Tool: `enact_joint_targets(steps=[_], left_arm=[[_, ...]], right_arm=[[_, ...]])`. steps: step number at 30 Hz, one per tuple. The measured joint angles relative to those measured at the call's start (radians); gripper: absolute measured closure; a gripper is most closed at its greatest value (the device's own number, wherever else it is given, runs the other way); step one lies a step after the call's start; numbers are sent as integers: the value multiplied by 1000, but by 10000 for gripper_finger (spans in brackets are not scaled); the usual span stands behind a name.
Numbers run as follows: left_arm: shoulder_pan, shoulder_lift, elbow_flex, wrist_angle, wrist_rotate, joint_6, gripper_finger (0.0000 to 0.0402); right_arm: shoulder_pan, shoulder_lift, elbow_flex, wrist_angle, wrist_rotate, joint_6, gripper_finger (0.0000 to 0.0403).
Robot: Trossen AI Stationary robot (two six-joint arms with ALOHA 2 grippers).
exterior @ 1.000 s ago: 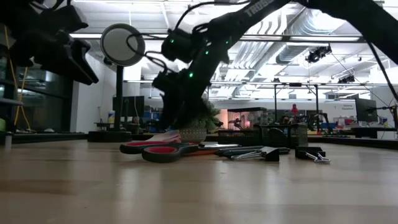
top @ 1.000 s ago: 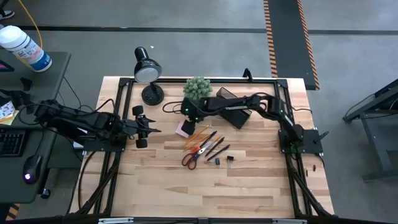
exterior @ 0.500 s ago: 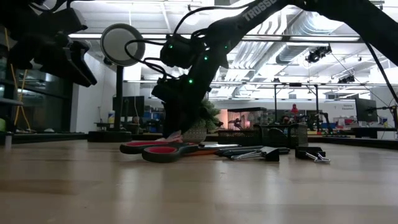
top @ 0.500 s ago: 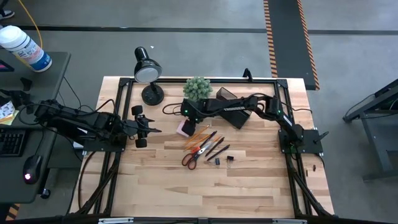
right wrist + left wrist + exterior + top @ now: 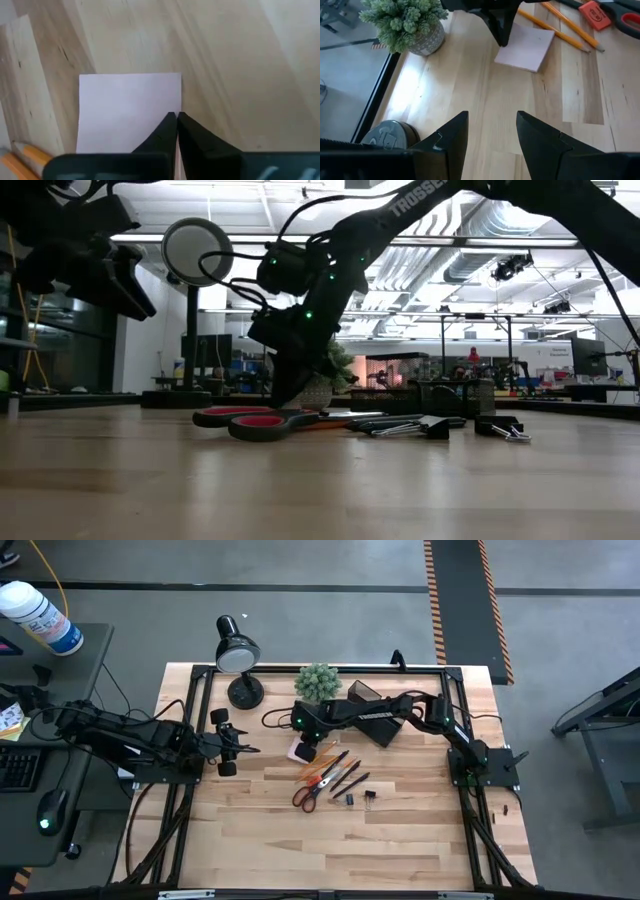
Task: Pick and place office supplies into organizer
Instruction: Put the pink sticky note into the black desk organizer
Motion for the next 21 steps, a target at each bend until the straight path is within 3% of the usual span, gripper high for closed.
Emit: enact_joint_targets(steps=[8,17,21], left_arm=[[0,0,0,-6,0,-7,245],[0,0,0,-18,-16,-7,245],[0,0,0,-36,-19,-9,245]], right_arm=[[5,-12,10,-26,2,-20,402],[25,-14,122,-111,9,-61,402],[45,-14,179,-174,65,-86,403]])
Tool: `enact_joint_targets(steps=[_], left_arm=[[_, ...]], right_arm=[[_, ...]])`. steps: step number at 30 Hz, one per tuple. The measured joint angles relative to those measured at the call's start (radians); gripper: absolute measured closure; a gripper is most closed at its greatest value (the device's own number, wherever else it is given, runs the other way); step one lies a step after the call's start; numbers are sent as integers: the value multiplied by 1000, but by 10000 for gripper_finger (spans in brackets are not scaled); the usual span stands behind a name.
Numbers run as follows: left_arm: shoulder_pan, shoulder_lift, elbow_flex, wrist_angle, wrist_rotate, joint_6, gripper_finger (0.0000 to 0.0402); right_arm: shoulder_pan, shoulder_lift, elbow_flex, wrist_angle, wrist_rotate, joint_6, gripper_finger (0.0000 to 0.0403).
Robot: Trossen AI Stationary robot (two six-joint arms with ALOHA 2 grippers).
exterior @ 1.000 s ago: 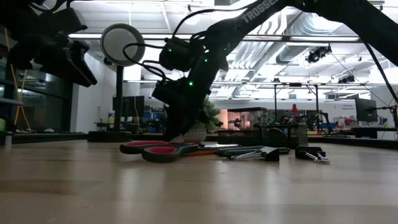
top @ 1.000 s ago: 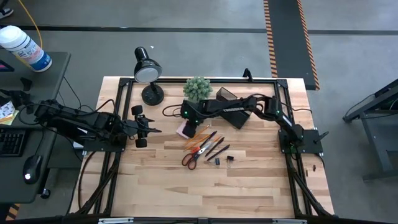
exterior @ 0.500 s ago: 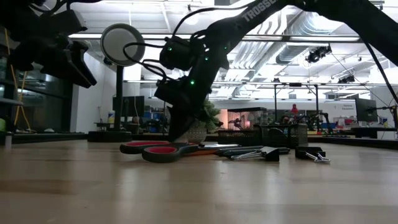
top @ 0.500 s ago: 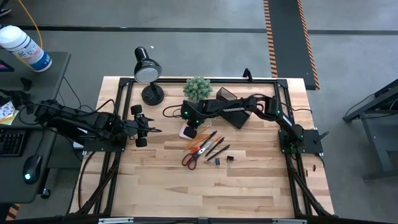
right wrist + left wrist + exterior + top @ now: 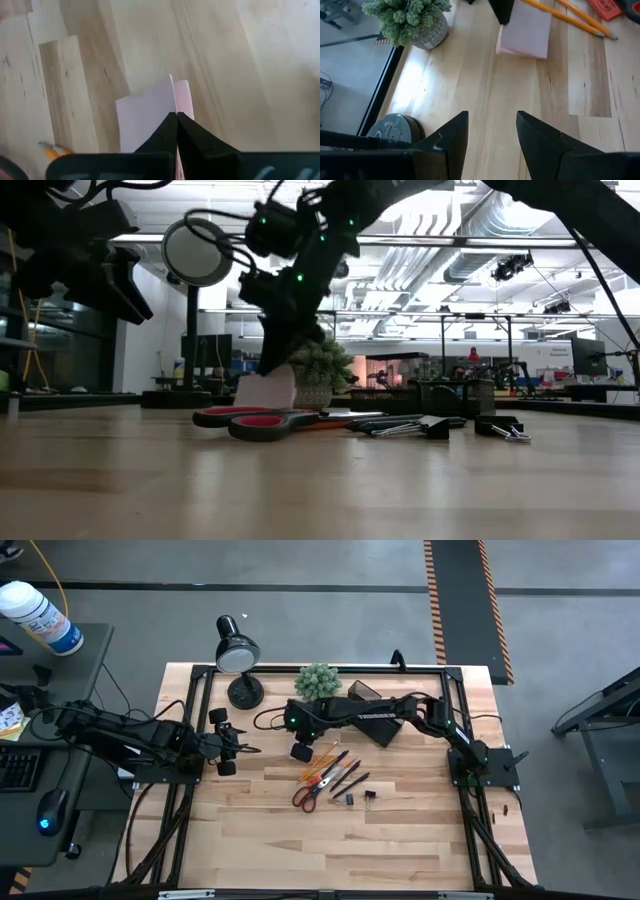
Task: Pick and place office supplies into organizer
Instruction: Put the pink sticky note into the black desk organizer
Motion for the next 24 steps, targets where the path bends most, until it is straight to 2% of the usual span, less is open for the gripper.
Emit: enact_joint_targets(steps=[9,15,19,24], left_arm=[[0,0,0,-4,-10,-24,245],[0,0,0,-16,-7,-26,245],[0,0,0,-22,-3,-36,245],[0,0,0,-23,1,-43,245]], right_arm=[[48,-1,109,-151,134,-14,403],[63,-2,211,-223,99,-20,403],[73,-2,294,-342,148,-25,402],[73,-28,351,-433,152,1,402]])
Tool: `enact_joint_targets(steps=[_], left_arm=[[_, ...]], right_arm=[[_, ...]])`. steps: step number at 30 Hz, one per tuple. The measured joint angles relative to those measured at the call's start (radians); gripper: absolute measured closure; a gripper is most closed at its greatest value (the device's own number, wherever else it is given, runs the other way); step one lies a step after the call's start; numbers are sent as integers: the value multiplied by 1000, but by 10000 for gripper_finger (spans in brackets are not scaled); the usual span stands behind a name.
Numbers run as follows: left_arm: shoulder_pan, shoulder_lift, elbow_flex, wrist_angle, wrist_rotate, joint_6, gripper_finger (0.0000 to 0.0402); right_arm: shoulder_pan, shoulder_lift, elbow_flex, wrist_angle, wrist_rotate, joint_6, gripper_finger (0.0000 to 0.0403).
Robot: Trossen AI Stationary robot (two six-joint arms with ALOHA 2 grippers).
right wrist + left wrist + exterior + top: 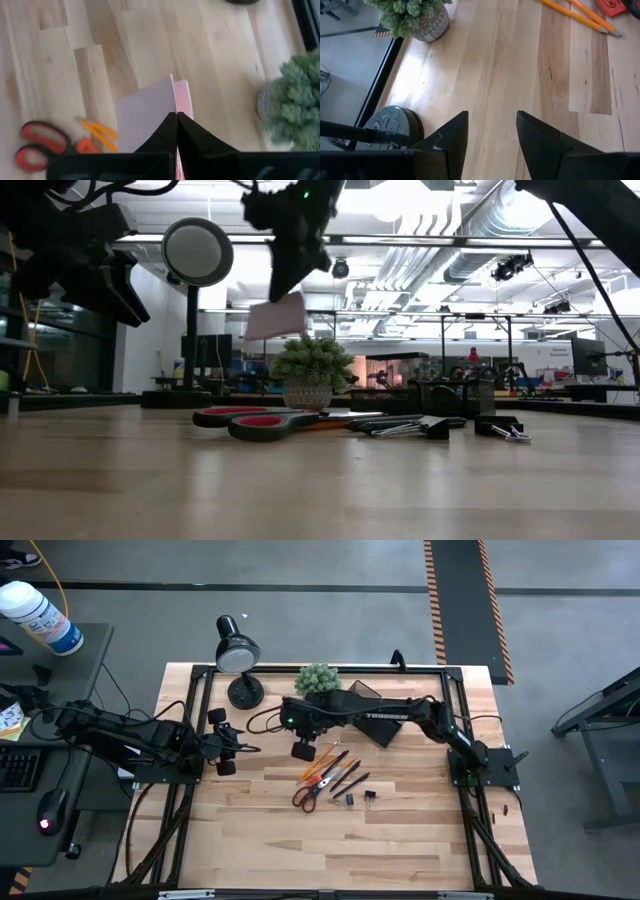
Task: Pick and place office supplies into organizer
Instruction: Put the pink sticky note into the black desk organizer
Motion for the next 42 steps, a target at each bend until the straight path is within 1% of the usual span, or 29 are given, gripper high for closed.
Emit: enact_joint_targets(steps=[4,10,14,20,25,28,36,39,42], left_arm=[[0,0,0,-7,4,-7,245],[0,0,0,-6,4,-7,245],[0,0,0,-5,9,-7,245],[0,0,0,1,20,-8,245],[0,0,0,1,20,-7,245],[0,0,0,1,19,-7,245],[0,0,0,0,20,-7,245],[0,0,0,0,19,-7,245],[0,0,0,2,19,-7,245]], right_arm=[[-1,-38,-5,-95,69,23,402],[-1,-116,-7,-218,108,80,403],[-9,-162,-8,-347,183,135,403],[-35,-236,-8,-443,199,189,403],[-36,-310,-8,-443,223,205,403],[-36,-345,-7,-444,264,233,403],[-69,-369,-8,-444,247,275,403],[-105,-376,-72,-445,223,270,403],[-142,-409,-200,-446,216,265,403]])
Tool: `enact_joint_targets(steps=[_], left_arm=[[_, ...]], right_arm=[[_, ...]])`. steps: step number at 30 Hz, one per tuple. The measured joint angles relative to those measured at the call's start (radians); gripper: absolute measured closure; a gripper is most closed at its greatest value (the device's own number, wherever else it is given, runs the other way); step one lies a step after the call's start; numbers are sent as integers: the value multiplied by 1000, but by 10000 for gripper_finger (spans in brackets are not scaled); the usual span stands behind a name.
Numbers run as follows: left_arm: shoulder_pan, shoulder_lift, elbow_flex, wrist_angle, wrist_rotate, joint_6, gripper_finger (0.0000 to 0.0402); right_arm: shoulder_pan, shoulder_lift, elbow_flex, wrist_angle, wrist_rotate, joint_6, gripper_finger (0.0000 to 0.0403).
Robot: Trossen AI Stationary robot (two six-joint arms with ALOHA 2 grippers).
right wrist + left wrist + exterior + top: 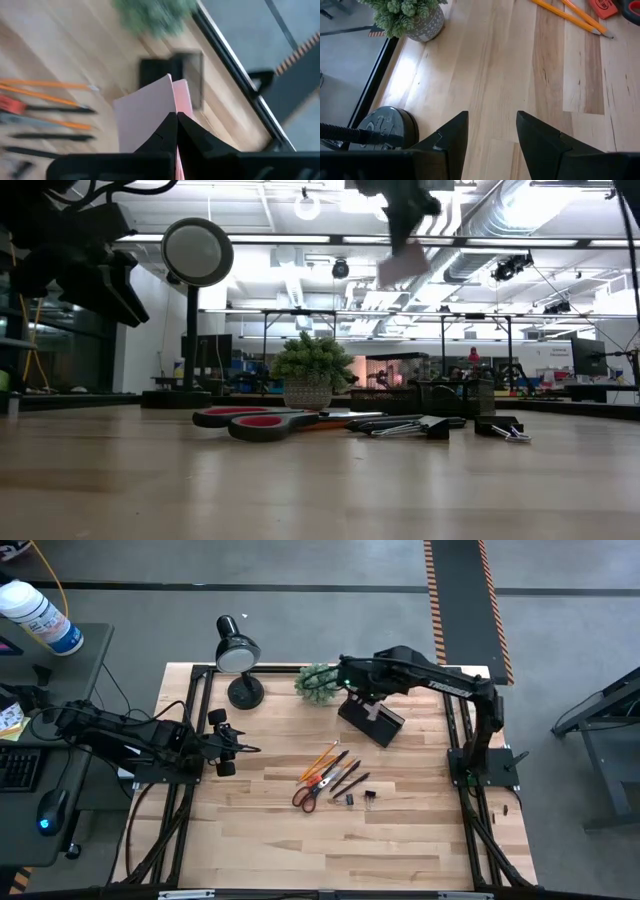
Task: Pick and place office supplies into organizer
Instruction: Put the pink sticky note into the black desk organizer
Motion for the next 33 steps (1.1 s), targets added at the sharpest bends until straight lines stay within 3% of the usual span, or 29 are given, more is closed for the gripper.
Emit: enact_joint_targets(steps=[4,8,17,25,33], left_arm=[[0,0,0,0,0,0,245],[0,0,0,5,0,-1,245],[0,0,0,83,3,-2,245],[0,0,0,137,4,4,245],[0,0,0,137,3,4,245]], right_arm=[[-42,-97,-198,24,35,10,403],[-85,-233,-399,156,26,43,403],[-109,-457,-801,496,-98,70,403],[-192,-527,-1011,673,-173,39,403],[-247,-525,-1106,828,-258,18,403]])
